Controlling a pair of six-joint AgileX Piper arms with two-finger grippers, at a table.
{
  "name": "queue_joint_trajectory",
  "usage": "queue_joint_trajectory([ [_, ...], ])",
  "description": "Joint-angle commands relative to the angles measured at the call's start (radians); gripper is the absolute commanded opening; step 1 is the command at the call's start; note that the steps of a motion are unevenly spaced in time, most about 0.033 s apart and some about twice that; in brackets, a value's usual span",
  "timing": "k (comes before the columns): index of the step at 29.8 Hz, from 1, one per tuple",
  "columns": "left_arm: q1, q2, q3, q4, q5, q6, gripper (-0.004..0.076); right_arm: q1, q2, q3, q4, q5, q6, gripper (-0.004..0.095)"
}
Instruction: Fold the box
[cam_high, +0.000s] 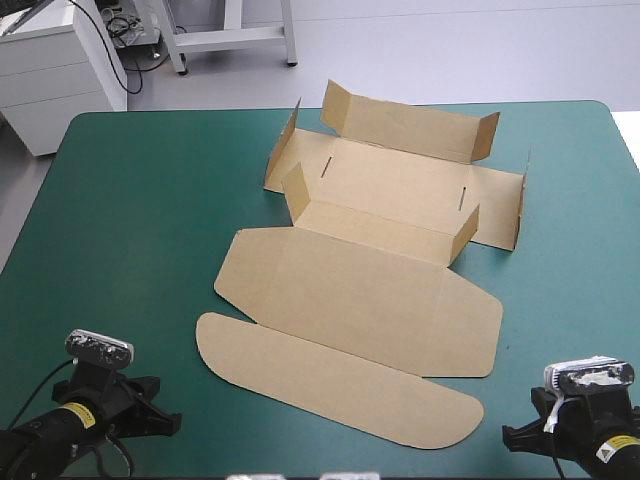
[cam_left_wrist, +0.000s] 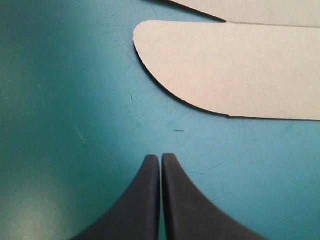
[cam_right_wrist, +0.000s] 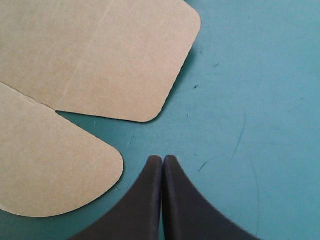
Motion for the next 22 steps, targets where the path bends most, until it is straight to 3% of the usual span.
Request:
queue_joint_trajectory([
  [1, 0.002, 0.006, -0.023, -0.015, -0.048, -0.008, -0.0008, 0.003, 0.043, -0.095, 0.001, -0.028, -0.008, -0.002],
  [16, 0.002, 0.006, -0.023, -0.015, -0.048, -0.006, -0.0008, 0.003, 0.429, -0.5, -0.044, 0.027, 0.022, -0.002],
  [22, 0.002, 0.006, -0.023, -0.015, -0.048, -0.006, -0.0008, 0.003, 0.603, -0.701, -0.047, 0.13, 0.04, 0.0028],
])
